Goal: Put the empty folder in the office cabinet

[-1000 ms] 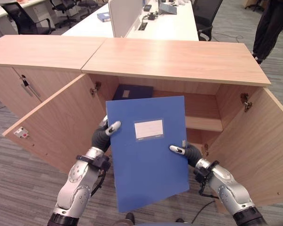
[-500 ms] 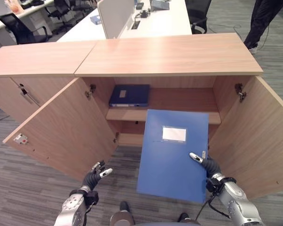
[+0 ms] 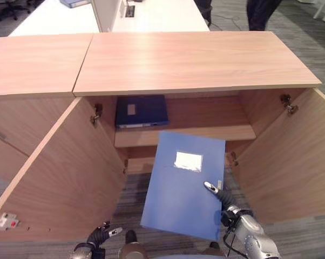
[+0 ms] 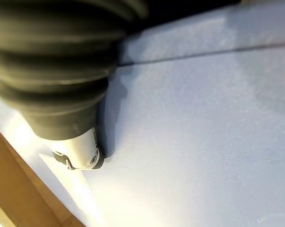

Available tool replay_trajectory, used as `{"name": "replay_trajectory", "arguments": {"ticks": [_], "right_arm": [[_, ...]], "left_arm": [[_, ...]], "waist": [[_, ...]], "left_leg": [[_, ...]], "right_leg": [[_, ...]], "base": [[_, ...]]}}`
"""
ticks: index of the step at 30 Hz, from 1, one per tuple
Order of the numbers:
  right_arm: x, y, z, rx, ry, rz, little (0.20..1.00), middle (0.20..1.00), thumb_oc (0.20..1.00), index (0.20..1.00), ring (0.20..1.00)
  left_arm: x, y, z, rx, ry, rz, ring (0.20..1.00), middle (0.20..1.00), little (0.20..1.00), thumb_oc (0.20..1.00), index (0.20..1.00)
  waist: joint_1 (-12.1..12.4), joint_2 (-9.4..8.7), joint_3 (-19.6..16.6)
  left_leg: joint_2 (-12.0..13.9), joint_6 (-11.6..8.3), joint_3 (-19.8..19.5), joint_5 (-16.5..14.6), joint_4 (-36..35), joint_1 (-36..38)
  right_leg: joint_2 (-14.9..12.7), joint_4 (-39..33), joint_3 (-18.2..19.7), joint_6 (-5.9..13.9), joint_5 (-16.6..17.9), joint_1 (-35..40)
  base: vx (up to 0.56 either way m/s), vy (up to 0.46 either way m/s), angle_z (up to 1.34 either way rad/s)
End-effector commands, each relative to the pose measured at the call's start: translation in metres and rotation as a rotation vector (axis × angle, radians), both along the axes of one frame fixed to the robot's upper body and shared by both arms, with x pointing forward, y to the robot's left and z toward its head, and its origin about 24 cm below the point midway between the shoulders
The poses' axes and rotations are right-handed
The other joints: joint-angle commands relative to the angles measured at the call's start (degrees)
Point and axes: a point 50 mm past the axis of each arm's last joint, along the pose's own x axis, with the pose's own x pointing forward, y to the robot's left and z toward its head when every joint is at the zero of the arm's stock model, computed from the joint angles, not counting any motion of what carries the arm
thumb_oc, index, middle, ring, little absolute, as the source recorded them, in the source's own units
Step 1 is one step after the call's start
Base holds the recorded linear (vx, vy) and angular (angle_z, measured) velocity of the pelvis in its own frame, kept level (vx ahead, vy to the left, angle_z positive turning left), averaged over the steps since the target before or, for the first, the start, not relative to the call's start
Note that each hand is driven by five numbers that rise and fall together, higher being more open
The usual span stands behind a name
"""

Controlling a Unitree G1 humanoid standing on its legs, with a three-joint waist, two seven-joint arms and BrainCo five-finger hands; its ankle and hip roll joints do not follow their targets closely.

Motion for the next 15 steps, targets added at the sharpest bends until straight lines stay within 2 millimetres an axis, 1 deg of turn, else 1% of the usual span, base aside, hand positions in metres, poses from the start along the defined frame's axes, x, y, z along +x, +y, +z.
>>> {"name": "replay_trajectory", "arguments": {"ticks": [1, 2, 3, 4, 5, 6, 7, 8, 9, 10, 11, 12, 13, 14, 15], "right_arm": [[0.029, -0.004, 0.038, -0.015, -0.205, 0.027, 0.2, 0.2, 0.2, 0.2, 0.2], [0.03, -0.003, 0.039, -0.016, -0.212, 0.016, 0.2, 0.2, 0.2, 0.2, 0.2], [0.031, -0.002, 0.041, -0.016, -0.219, -0.003, 0.2, 0.2, 0.2, 0.2, 0.2], [0.033, -0.003, 0.043, -0.02, -0.229, -0.019, 0.2, 0.2, 0.2, 0.2, 0.2], [0.042, -0.008, 0.05, -0.02, -0.26, -0.078, 0.2, 0.2, 0.2, 0.2, 0.2], [0.055, -0.03, 0.059, 0.027, -0.29, -0.278, 0.2, 0.2, 0.2, 0.2, 0.2], [0.059, -0.047, 0.061, 0.037, -0.287, -0.399, 0.2, 0.2, 0.2, 0.2, 0.2], [0.06, -0.053, 0.061, 0.054, -0.284, -0.456, 0.2, 0.2, 0.2, 0.2, 0.2], [0.062, -0.067, 0.059, 0.106, -0.263, -0.568, 0.2, 0.2, 0.2, 0.2, 0.2], [0.066, -0.079, 0.063, 0.135, -0.27, -0.65, 0.2, 0.2, 0.2, 0.2, 0.2], [0.066, -0.084, 0.06, 0.156, -0.25, -0.693, 0.2, 0.2, 0.2, 0.2, 0.2], [0.07, -0.092, 0.062, 0.198, -0.246, -0.756, 0.2, 0.2, 0.2, 0.2, 0.2], [0.072, -0.097, 0.064, 0.212, -0.251, -0.788, 0.2, 0.2, 0.2, 0.2, 0.2], [0.075, -0.108, 0.07, 0.233, -0.265, -0.85, 0.2, 0.2, 0.2, 0.2, 0.2], [0.078, -0.123, 0.077, 0.253, -0.284, -0.917, 0.2, 0.2, 0.2, 0.2, 0.2]], "left_arm": [[-0.004, 0.0, 0.008, 0.056, -0.051, -0.089, 1.0, 1.0, 1.0, 1.0, 1.0], [-0.009, 0.004, 0.006, 0.075, -0.029, -0.075, 1.0, 1.0, 1.0, 1.0, 1.0], [-0.016, 0.005, 0.003, 0.086, 0.002, -0.055, 1.0, 1.0, 1.0, 1.0, 1.0], [-0.017, 0.007, 0.003, 0.087, 0.001, -0.038, 1.0, 1.0, 1.0, 1.0, 1.0], [-0.02, 0.007, 0.002, 0.089, 0.01, -0.036, 1.0, 1.0, 1.0, 1.0, 1.0], [-0.021, 0.004, 0.0, 0.096, 0.029, -0.071, 1.0, 1.0, 1.0, 1.0, 1.0], [-0.023, 0.007, 0.0, 0.116, 0.042, -0.09, 1.0, 1.0, 1.0, 1.0, 1.0], [-0.024, 0.006, -0.001, 0.11, 0.044, -0.083, 1.0, 1.0, 1.0, 1.0, 1.0], [-0.029, 0.005, -0.003, 0.11, 0.063, -0.077, 1.0, 1.0, 1.0, 1.0, 1.0], [-0.035, 0.005, -0.005, 0.105, 0.081, -0.056, 1.0, 1.0, 1.0, 1.0, 1.0], [-0.038, 0.004, -0.006, 0.099, 0.091, -0.051, 1.0, 1.0, 1.0, 1.0, 1.0], [-0.042, 0.001, -0.008, 0.079, 0.108, -0.045, 1.0, 1.0, 1.0, 1.0, 1.0], [-0.042, 0.0, -0.009, 0.072, 0.109, -0.044, 1.0, 1.0, 1.0, 1.0, 1.0], [-0.044, -0.004, -0.011, 0.053, 0.114, -0.031, 1.0, 1.0, 1.0, 1.0, 1.0], [-0.043, -0.01, -0.012, 0.032, 0.114, -0.032, 1.0, 1.0, 1.0, 1.0, 1.0]], "waist": [[1.1, 4.67, 0.8], [1.0, 6.12, 2.2], [1.0, 6.77, 2.8], [0.8, 6.61, 3.2], [1.0, 6.06, 3.3], [0.1, 5.89, 3.1], [0.3, 5.77, 1.8], [0.6, 5.64, 1.2], [1.2, 6.54, -0.1], [1.6, 7.69, -0.8], [1.9, 8.16, -0.9], [2.2, 9.26, -1.0], [2.3, 9.99, -0.9], [2.7, 11.2, -0.4], [2.6, 12.51, 0.6]], "left_leg": [[2.0, -0.27, -3.6, 7.7, -11.1, 0.9], [2.4, 0.78, -3.1, 6.2, -11.2, 2.9], [2.3, 0.97, -2.7, 5.0, -11.3, 4.5], [1.9, 0.68, -2.7, 4.4, -11.2, 5.4], [1.0, -0.22, -2.8, 3.5, -11.2, 6.3], [0.5, -2.44, -5.0, 2.4, -10.8, 7.0], [0.5, -3.59, -5.8, 1.8, -10.9, 7.7], [0.2, -3.76, -6.0, 1.9, -10.5, 7.4], [0.8, -4.67, -6.6, 2.3, -10.5, 7.2], [2.1, -5.75, -7.5, 3.4, -11.0, 7.4], [2.7, -6.28, -8.0, 3.9, -11.2, 7.4], [3.7, -7.24, -8.8, 4.8, -11.3, 7.1], [4.5, -7.75, -9.6, 5.1, -11.0, 6.7], [5.7, -8.73, -10.4, 5.4, -9.7, 6.2], [6.4, -9.58, -11.6, 6.0, -6.6, 4.3]], "right_leg": [[4.9, 13.0, -2.1, 6.2, -6.7, 4.1], [4.5, 20.8, -3.8, 6.2, -5.0, -0.1], [2.5, 21.7, -7.0, 6.2, -4.0, -1.9], [0.6, 19.9, -8.9, 6.2, -4.5, -2.3], [-1.2, 11.8, -11.1, 6.2, -6.9, -1.3], [-0.6, -6.1, -10.3, 6.14, -7.0, -0.2], [-0.3, -11.0, -7.9, 6.2, -6.2, 1.7], [-0.6, -12.2, -8.1, 6.2, -4.7, 2.4], [0.2, -14.5, -9.8, 6.2, -4.3, 4.5], [1.6, -16.0, -11.5, 6.2, -4.8, 6.9], [2.4, -16.7, -12.0, 6.2, -5.3, 7.9], [3.5, -17.3, -12.3, 5.75, -6.7, 9.0], [4.3, -17.5, -12.7, 5.29, -7.6, 9.5], [5.3, -17.6, -13.7, 4.56, -9.3, 10.8], [6.2, -17.7, -15.0, 3.48, -10.5, 12.0]], "base": [[0.13, 0.261, 0.1], [0.2, 0.227, 0.11], [0.26, 0.151, -0.09], [0.32, -0.052, -0.24], [0.45, -0.32, -0.04], [0.56, -0.428, 0.2], [0.46, -0.387, 0.86], [0.34, -0.284, 1.41], [0.27, -0.309, 1.38], [0.28, -0.349, 1.03], [0.22, -0.344, 0.55], [0.13, -0.25, 0.45], [0.12, -0.288, 0.24], [0.05, -0.242, 0.24], [0.04, -0.235, 0.24]]}}
